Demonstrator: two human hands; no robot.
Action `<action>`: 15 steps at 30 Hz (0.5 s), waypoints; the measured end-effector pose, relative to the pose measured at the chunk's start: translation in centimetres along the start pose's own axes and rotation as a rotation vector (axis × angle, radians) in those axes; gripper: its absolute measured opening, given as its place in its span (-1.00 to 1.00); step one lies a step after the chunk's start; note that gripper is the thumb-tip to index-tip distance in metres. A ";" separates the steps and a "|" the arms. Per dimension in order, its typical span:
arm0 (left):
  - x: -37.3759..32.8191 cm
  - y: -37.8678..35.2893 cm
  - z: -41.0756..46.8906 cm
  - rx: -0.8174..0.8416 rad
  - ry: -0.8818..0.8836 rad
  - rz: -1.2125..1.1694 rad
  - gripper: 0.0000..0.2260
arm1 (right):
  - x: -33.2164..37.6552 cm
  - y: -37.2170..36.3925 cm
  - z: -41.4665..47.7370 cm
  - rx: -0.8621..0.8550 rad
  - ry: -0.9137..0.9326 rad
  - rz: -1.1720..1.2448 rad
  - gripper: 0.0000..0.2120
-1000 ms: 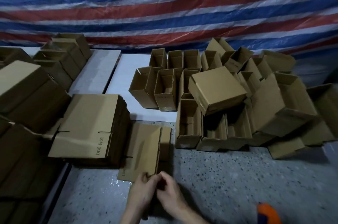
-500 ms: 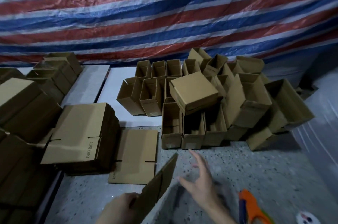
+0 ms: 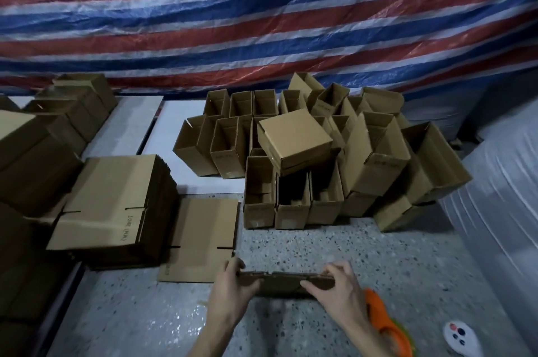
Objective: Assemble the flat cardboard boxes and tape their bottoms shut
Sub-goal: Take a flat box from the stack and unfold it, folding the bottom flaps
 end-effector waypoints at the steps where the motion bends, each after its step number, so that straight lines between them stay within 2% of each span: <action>1: 0.4 -0.2 -0.2 -0.047 -0.004 -0.015 -0.51 | 0.3 -0.2 0.0 -0.014 0.000 -0.017 -0.53; 2: 0.6 -0.3 -0.5 -0.081 -0.015 -0.017 -0.42 | 0.7 -0.3 0.0 -0.025 0.006 -0.036 -0.53; 4: 0.8 -0.5 -0.9 -0.130 -0.036 -0.015 -0.36 | 1.6 -0.6 0.1 -0.042 0.037 -0.062 -0.53; 7: 1.1 -0.3 -1.5 -0.186 -0.024 -0.062 -0.42 | 2.5 -1.0 0.4 -0.036 0.083 -0.049 -0.52; 11: 1.4 -0.2 -1.3 -0.175 -0.010 -0.087 -0.30 | 2.4 -0.6 0.5 -0.087 0.125 -0.009 -0.52; 15: 1.5 0.0 -0.7 -0.179 -0.029 -0.129 -0.36 | 2.4 -0.8 0.4 -0.095 0.116 -0.038 -0.52</action>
Point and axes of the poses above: each hand's wrist, its own z-axis towards the middle knuckle, its own y-axis out of the back of the hand, x = y × z, the point moved 8 cm from there along z, towards the middle knuckle, and after that the axes turned 7 degrees about -z, right-handed, at the moved point
